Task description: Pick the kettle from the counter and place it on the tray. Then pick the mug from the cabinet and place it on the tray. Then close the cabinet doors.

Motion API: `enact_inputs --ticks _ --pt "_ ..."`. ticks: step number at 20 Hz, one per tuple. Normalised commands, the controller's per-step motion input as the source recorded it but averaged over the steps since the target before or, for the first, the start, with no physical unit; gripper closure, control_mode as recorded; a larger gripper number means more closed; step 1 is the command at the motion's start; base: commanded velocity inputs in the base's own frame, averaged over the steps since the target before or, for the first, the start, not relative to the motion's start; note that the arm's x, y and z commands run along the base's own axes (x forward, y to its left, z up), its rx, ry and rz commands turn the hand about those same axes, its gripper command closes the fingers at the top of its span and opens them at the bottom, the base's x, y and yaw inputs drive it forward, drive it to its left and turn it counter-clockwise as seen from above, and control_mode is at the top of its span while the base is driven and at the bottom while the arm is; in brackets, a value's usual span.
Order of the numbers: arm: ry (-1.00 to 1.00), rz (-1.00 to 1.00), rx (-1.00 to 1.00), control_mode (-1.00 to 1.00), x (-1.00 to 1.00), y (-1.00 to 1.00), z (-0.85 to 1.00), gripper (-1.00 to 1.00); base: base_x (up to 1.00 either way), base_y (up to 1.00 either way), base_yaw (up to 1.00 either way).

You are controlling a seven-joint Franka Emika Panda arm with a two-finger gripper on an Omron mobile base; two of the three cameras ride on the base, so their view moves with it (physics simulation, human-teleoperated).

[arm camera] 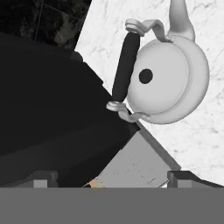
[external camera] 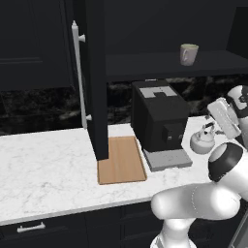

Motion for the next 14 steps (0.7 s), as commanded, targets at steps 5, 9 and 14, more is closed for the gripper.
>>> enact_inputs --ticks 5,9,14 --pt "0.00 -0.04 0.00 -1.00 0.35 -0.29 -0.27 -1.00 0.00 0.00 0.00" --pt "0.00 -0.05 0.00 -1.00 0.32 -0.22 -0.14 -1.00 0.00 0.00 0.00" --pt "0.02 -0.05 0.00 -1.00 0.26 -0.07 -0.10 -1.00 0.00 0.00 0.00"
